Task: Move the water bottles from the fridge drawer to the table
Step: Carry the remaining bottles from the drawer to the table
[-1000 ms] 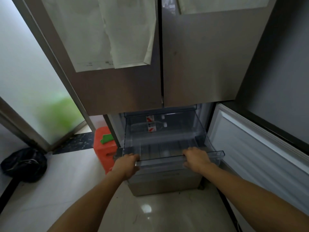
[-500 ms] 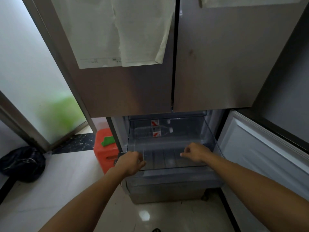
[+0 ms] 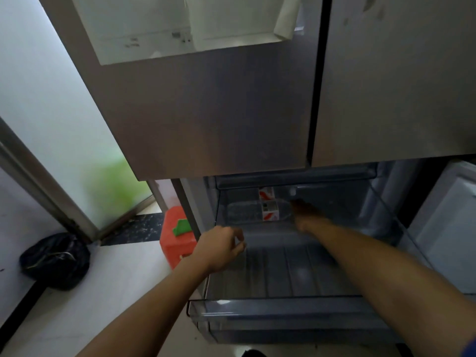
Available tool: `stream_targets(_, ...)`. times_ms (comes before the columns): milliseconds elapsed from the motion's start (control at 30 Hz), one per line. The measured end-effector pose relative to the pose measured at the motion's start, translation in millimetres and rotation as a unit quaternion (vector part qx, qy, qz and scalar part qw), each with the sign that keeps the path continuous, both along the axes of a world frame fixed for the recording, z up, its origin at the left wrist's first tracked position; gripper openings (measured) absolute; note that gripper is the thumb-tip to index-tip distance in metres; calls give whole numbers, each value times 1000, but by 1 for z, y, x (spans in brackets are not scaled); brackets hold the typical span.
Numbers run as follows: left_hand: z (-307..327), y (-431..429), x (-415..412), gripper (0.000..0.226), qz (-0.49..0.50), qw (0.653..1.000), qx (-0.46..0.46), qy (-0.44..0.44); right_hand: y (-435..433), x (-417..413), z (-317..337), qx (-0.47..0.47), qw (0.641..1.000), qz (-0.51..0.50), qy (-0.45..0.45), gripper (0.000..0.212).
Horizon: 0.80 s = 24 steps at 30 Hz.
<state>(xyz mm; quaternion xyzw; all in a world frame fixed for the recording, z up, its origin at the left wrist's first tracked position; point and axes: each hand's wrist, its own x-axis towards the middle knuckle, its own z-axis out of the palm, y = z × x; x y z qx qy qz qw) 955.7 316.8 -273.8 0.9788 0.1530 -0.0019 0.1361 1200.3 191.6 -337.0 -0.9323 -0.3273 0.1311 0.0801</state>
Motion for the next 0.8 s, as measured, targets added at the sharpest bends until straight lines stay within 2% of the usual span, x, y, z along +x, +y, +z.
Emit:
stream_targets(200, 0, 2, 16, 24, -2, 999, -12, 44, -22, 2, 0, -59, 997, 41, -24, 41)
stream_targets(333, 13, 0, 37, 22, 11, 997, -9, 82, -63, -4, 22, -115, 991, 60, 15, 46)
stream_targets(433, 20, -10, 61, 23, 8, 997, 8, 82, -100, -8, 44, -184, 980, 51, 62, 54)
stream_targets(600, 6, -37, 110, 38, -44, 997, 43, 49, -150, -16, 54, -308, 946, 52, 83, 50)
stream_targets(700, -14, -42, 141, 49, -88, 989, 105, 47, -161, -23, 47, -303, 950, 53, 51, 57)
stream_targets(800, -30, -40, 162, 59, -92, 982, 136, 94, -163, -25, 42, -291, 953, 58, 59, 54)
